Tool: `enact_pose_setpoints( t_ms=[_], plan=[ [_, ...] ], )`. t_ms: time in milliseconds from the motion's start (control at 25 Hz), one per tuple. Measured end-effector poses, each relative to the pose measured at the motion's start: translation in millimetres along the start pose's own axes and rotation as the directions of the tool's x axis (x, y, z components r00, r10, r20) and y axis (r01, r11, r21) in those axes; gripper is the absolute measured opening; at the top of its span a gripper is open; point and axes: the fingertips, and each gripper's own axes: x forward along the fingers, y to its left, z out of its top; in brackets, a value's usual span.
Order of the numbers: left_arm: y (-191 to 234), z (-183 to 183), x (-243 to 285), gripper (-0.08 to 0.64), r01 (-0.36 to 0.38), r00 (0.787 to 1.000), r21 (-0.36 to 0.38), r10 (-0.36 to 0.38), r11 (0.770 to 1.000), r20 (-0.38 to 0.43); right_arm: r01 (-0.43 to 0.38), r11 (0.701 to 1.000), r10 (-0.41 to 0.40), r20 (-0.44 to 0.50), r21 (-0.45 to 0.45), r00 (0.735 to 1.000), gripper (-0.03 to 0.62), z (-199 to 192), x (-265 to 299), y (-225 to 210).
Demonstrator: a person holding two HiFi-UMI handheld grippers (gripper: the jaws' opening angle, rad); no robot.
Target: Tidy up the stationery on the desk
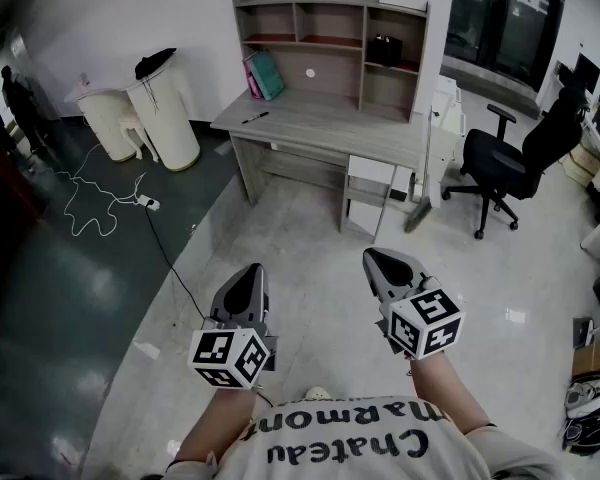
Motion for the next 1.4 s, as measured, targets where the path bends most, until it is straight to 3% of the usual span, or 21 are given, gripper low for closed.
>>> enact_pose_setpoints(
  t_ms=[640,1040,1240,1400],
  plan=[
    [-5.8,3.5,-46.3,0.014,0.053,0.999,-0.005,-0.053,0.999,0.008,0.026,1.0,-0.026,0.018,0.012,0.999,0.011,-6.3,-25.8,41.5],
    [13.4,-15.8,-104.8,0.014,0.063,0.996,0.006,-0.063,0.998,-0.056,-0.023,0.998,0.022,0.011,0.055,1.0,0.011,-37.2,-36.5,102.2],
    [21.1,-32.8,-121.9,0.014,0.052,0.994,-0.047,-0.057,0.997,-0.089,-0.018,0.997,0.021,-0.04,0.075,0.999,0.011,-58.3,-36.3,111.8],
    [26.8,-33.7,-122.6,0.014,0.061,0.995,-0.057,-0.065,0.997,-0.075,-0.029,0.993,0.031,-0.013,0.117,0.999,0.011,-53.5,-24.8,109.2]
  ],
)
